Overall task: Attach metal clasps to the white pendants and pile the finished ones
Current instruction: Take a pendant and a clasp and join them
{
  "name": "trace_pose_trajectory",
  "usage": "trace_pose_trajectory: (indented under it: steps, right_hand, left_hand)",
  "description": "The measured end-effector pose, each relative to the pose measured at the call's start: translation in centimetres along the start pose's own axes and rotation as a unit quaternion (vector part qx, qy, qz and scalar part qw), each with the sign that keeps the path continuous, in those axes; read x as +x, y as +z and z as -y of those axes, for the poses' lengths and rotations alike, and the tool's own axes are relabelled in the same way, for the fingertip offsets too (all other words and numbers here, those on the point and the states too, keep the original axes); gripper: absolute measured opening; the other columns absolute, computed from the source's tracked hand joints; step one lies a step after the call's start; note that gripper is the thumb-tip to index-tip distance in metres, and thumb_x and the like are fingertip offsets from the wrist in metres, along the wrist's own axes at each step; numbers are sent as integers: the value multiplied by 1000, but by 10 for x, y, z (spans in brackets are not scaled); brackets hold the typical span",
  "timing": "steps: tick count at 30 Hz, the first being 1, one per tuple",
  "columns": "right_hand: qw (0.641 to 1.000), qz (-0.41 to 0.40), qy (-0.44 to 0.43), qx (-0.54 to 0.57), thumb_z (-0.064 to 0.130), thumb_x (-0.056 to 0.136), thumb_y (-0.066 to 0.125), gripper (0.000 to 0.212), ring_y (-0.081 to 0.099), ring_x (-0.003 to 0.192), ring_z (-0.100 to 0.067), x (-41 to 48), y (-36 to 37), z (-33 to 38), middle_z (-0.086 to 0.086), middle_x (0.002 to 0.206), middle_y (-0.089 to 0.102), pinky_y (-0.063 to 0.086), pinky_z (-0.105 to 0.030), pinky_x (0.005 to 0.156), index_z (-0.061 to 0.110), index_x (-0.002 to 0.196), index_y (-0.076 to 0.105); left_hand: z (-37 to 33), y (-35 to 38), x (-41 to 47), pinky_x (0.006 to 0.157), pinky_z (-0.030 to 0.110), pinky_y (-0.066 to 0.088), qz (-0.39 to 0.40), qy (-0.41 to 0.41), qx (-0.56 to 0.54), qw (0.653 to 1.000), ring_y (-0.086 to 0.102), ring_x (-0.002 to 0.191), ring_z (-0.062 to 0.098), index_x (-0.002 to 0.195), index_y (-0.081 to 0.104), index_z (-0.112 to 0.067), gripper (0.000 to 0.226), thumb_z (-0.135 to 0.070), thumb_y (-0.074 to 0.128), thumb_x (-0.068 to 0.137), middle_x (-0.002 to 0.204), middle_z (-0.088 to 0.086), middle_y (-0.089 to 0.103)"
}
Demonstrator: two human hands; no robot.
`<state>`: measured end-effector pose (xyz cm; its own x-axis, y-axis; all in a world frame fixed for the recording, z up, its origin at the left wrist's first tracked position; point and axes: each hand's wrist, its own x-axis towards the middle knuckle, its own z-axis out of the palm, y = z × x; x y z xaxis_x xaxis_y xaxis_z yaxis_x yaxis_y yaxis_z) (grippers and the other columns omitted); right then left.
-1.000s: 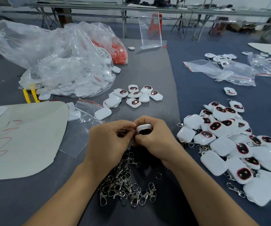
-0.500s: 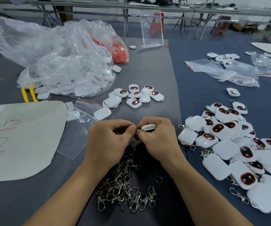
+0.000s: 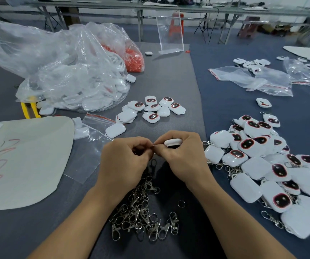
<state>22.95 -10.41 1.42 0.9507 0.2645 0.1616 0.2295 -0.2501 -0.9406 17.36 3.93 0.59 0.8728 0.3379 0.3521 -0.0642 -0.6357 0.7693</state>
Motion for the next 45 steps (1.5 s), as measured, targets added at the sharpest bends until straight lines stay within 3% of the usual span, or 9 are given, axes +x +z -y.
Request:
trace_pose_trajectory:
  steps: [4, 9, 13, 20, 24, 29, 37, 41, 45]
  right_hand:
    - [1000, 2, -10, 0, 6, 76, 78, 19, 68, 63, -10, -2, 1, 2, 6, 65, 73, 53, -22, 59, 24, 70, 79]
    - [997, -19, -28, -65, 9, 77, 81, 18, 66, 61, -4, -3, -3, 3, 12, 64, 72, 47, -13, 56, 26, 71, 78]
    - [997, -12, -44, -64, 9, 79, 80, 18, 66, 60, -5, -5, -4, 3, 12, 65, 72, 47, -12, 55, 26, 73, 79]
    - [1000, 0, -19, 19, 13, 76, 80, 13, 67, 61, -8, -2, -1, 2, 7, 66, 74, 50, -21, 58, 26, 74, 80]
    - [998, 13, 11, 62, 18, 75, 80, 7, 64, 61, -7, -2, 0, 2, 3, 66, 74, 50, -27, 61, 25, 75, 80]
    - [996, 28, 14, 81, 15, 74, 81, 8, 62, 59, -4, -2, -3, 3, 3, 65, 73, 47, -20, 57, 22, 71, 79]
    - [996, -22, -77, -47, 18, 73, 79, 13, 61, 58, -5, -5, -8, 7, 13, 62, 68, 43, -13, 56, 28, 67, 75]
    - [987, -20, -114, -115, 16, 71, 85, 16, 61, 59, -8, -7, -10, 9, 13, 62, 66, 45, -17, 55, 27, 70, 73]
    - [983, -32, -148, -108, 18, 75, 85, 12, 66, 65, -8, -9, -10, 12, 15, 68, 70, 52, -22, 60, 27, 75, 76]
  left_hand:
    - [-1, -2, -3, 66, 24, 56, 13, 1, 14, 1000, 67, 69, -7, 85, 79, -36, 18, -20, 80, 77, 73, -29, 71]
    - [-6, -5, -4, 66, 8, 48, -20, 28, 0, 999, 67, 70, -10, 81, 78, -36, 17, -20, 82, 77, 75, -33, 70]
    - [-6, -3, -3, 64, 4, 44, -21, 26, -3, 999, 67, 68, -8, 79, 77, -36, 19, -18, 83, 77, 73, -32, 69]
    - [-3, -2, 0, 65, 13, 52, -6, 2, -50, 999, 69, 69, -5, 86, 76, -41, 21, -21, 76, 80, 73, -27, 72]
    - [0, -1, 4, 61, 19, 51, -8, -35, -135, 990, 64, 62, 1, 78, 78, -35, 16, -19, 75, 80, 67, -12, 72]
    - [-1, -1, 6, 62, 21, 54, 14, -99, -237, 966, 67, 62, 11, 77, 81, -32, 29, -4, 78, 82, 69, 2, 75]
    - [-13, -6, -2, 67, 22, 58, -32, 18, -70, 997, 71, 69, 0, 84, 81, -34, 27, -8, 83, 78, 77, -24, 74]
    - [-15, -7, -5, 64, 19, 51, -42, 94, -7, 995, 67, 68, 0, 86, 79, -33, 19, -15, 80, 77, 84, -26, 73]
    - [-14, -6, -4, 60, 19, 51, -45, 37, -54, 997, 66, 63, 2, 85, 77, -34, 21, -15, 77, 78, 73, -20, 73]
